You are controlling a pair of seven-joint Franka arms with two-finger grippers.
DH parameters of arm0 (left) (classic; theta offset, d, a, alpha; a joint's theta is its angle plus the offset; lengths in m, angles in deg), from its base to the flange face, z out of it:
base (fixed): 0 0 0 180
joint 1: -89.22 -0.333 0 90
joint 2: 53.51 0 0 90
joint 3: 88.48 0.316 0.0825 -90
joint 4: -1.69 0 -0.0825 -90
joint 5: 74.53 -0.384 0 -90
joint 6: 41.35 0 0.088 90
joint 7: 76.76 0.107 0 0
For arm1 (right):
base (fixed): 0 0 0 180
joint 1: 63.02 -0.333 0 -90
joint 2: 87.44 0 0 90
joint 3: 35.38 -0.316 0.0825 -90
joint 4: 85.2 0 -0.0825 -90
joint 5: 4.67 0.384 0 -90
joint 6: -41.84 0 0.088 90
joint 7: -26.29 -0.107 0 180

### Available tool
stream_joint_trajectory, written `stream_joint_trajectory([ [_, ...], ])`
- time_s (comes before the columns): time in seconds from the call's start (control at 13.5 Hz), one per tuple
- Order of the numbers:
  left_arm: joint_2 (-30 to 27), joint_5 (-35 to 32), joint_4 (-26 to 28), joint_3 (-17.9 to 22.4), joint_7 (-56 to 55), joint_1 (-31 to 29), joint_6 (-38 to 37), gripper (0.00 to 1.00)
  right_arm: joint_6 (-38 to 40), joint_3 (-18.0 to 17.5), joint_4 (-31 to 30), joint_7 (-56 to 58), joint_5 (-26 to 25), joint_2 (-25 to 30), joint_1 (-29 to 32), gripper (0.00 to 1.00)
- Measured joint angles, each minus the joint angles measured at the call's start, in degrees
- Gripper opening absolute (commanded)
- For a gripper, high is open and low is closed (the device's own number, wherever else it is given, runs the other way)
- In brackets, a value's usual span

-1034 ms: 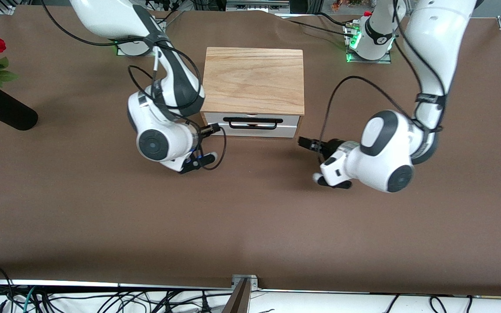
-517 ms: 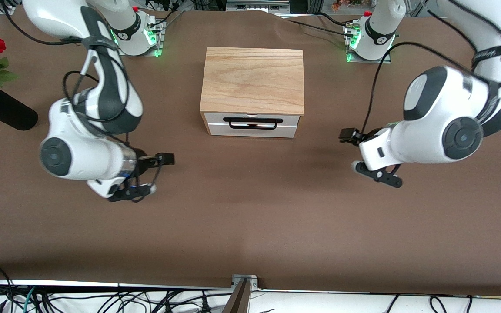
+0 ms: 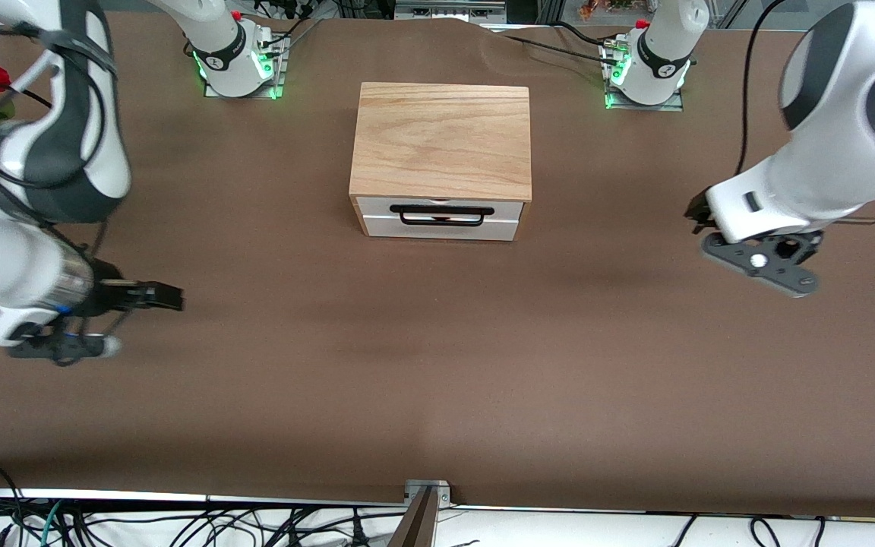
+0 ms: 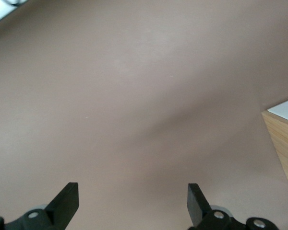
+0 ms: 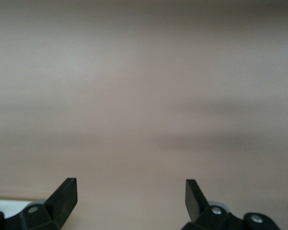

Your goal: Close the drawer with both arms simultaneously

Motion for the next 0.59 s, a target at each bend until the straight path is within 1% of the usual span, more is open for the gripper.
stream_joint_trajectory([
  [0.07, -1.13, 1.49, -0.01, 0.56, -2.75, -1.08, -0.37, 1.00, 0.34, -0.76, -0.33, 0.00, -1.68, 1.83, 1.34, 1.00],
  [0.22, -3.41, 7.44, 0.06, 0.80, -12.34, -3.79, -5.64, 1.00, 0.69, -4.28, -1.85, 0.00, -4.37, 5.74, 5.20, 1.00],
  [0.3, -4.37, 7.79, 0.15, 0.65, -15.26, -4.38, -7.72, 1.00, 0.74, -5.97, -2.54, 0.00, -5.40, 7.38, 6.97, 1.00],
  [0.37, -5.23, 7.47, 0.36, 0.35, -16.99, -4.47, -8.54, 1.00, 0.76, -6.92, -3.22, 0.00, -6.07, 8.86, 8.17, 1.00],
  [0.52, -7.04, 6.74, 1.65, -0.69, -18.95, -4.46, -8.04, 1.00, 0.83, -7.86, -4.67, 0.00, -6.31, 11.49, 9.46, 1.00],
  [0.59, -8.56, 6.64, 3.78, -0.92, -19.47, -4.47, -6.31, 1.00, 0.92, -8.53, -5.75, 0.00, -6.52, 12.76, 10.06, 1.00],
])
